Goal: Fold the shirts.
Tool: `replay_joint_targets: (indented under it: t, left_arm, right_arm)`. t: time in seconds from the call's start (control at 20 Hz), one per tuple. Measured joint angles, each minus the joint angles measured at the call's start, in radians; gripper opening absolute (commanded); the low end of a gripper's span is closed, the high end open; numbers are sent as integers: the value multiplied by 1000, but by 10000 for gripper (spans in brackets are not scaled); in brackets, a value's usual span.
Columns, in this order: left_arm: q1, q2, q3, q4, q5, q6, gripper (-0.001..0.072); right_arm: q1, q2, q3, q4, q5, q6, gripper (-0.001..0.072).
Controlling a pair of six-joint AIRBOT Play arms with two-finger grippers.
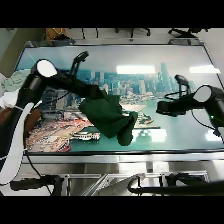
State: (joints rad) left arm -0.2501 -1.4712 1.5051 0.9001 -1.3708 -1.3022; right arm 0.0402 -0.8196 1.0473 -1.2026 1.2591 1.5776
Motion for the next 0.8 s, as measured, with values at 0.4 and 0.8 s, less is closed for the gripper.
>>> replay_joint_targets:
  t: [0.4, 0.8]
  left_arm:
    - [27, 200, -775, -285, 314, 154, 692]
    - [-137, 5, -812, -662, 603, 395, 11]
  right_arm:
    - [148, -168, -146, 359, 18, -267, 580]
    - [282, -252, -164, 428, -182, -365, 320]
